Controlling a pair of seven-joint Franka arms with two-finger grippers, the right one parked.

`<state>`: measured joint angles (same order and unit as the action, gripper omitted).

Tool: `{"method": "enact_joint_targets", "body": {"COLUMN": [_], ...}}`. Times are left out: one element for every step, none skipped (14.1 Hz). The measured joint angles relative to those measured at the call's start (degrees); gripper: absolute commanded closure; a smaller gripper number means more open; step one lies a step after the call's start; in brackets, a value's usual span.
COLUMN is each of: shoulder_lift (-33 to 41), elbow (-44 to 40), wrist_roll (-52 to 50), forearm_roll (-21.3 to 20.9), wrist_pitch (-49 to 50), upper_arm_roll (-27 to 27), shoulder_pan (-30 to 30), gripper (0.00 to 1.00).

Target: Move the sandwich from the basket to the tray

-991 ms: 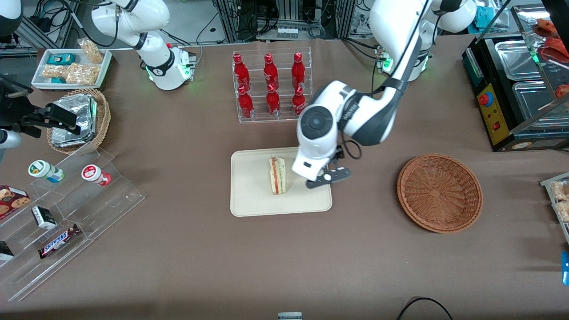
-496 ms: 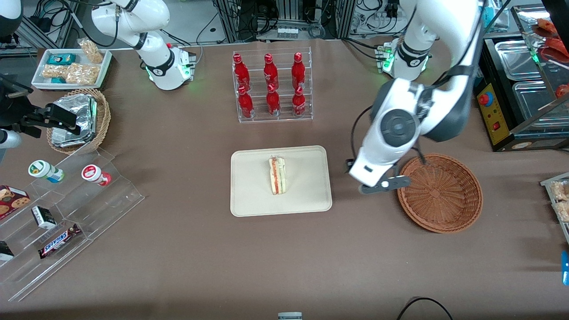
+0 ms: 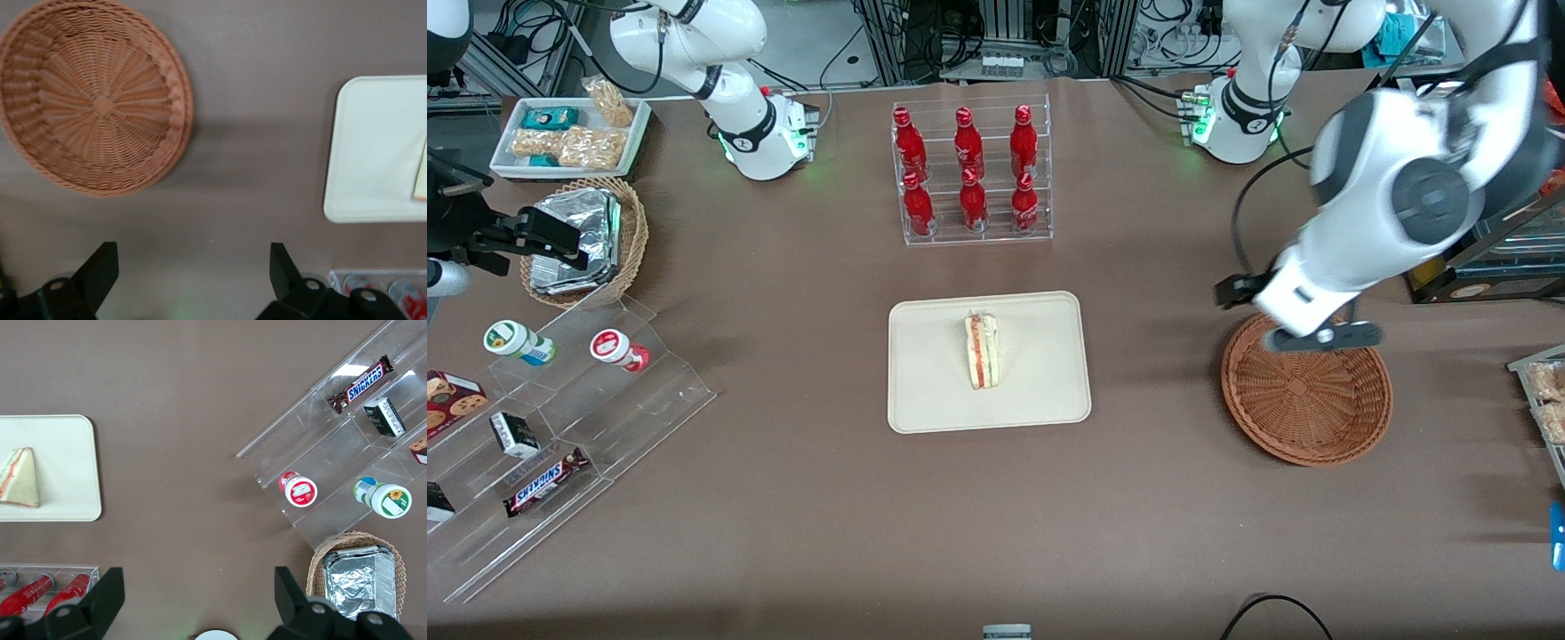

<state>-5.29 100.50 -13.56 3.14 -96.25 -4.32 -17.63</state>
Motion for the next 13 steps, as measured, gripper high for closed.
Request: {"method": "enact_joint_targets", "body": {"shoulder_lift": [1.43, 2.81, 4.09, 5.18, 6.14, 6.94, 7.61, 8.09, 8.43, 8.62, 8.74, 8.8, 8.8], "elbow": [0.03, 0.04, 0.07, 0.09, 0.13, 0.18, 0.19, 0.15, -0.09, -0.58, -1.11, -1.6, -2.09], "wrist_roll": [2.07, 3.93, 5.85, 7.54, 8.83, 9.56, 9.99, 10.27, 10.72, 11.31, 12.07, 13.03, 13.82], "forearm_roll": [-0.01, -0.02, -0.02, -0.12, -0.59, -1.41, -2.06, -2.39, -2.72, -3.12, -3.35, -3.47, -3.47], "wrist_pitch": [1.24, 2.28, 3.0, 3.44, 3.65, 3.68, 3.68, 3.62, 3.56, 3.51, 3.5, 3.5, 3.45], "upper_arm_roll": [1.77, 3.58, 5.1, 6.2, 7.03, 7.61, 7.89, 7.92, 7.92, 7.81, 7.33, 6.52, 5.53], "shoulder_pan": [2.87, 5.66, 8.19, 10.26, 11.97, 13.24, 14.0, 14.41, 14.71, 14.95, 15.05, 15.11, 15.19], "gripper": [0.0, 0.0, 0.0, 0.0, 0.0, 0.0, 0.0, 0.0, 0.0, 0.0, 0.0, 0.0, 0.0]}}
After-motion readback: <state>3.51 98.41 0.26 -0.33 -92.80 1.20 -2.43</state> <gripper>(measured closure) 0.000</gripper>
